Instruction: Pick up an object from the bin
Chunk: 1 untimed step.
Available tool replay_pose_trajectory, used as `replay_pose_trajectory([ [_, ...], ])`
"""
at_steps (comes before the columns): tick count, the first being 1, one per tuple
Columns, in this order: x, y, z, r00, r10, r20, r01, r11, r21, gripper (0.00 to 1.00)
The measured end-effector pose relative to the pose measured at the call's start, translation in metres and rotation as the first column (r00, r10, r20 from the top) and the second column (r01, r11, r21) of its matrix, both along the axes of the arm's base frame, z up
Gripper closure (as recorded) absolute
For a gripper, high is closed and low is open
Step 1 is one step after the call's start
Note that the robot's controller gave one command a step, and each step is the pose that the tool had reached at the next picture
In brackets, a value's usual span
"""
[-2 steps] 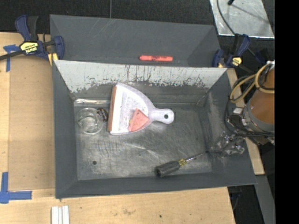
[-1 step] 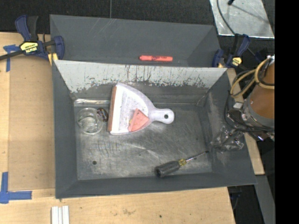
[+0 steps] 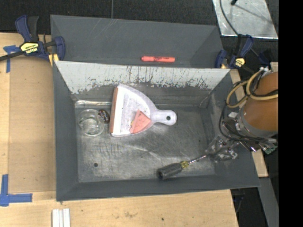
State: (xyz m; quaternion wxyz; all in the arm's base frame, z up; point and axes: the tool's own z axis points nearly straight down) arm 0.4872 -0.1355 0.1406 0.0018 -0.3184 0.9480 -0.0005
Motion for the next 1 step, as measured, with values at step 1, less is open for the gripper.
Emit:
replay_pose_trajectory([
  [1, 0.0122, -0.0054, -0.0025, 0.999, 0.034, -0.005, -0.034, 0.999, 0.001, 1.00],
])
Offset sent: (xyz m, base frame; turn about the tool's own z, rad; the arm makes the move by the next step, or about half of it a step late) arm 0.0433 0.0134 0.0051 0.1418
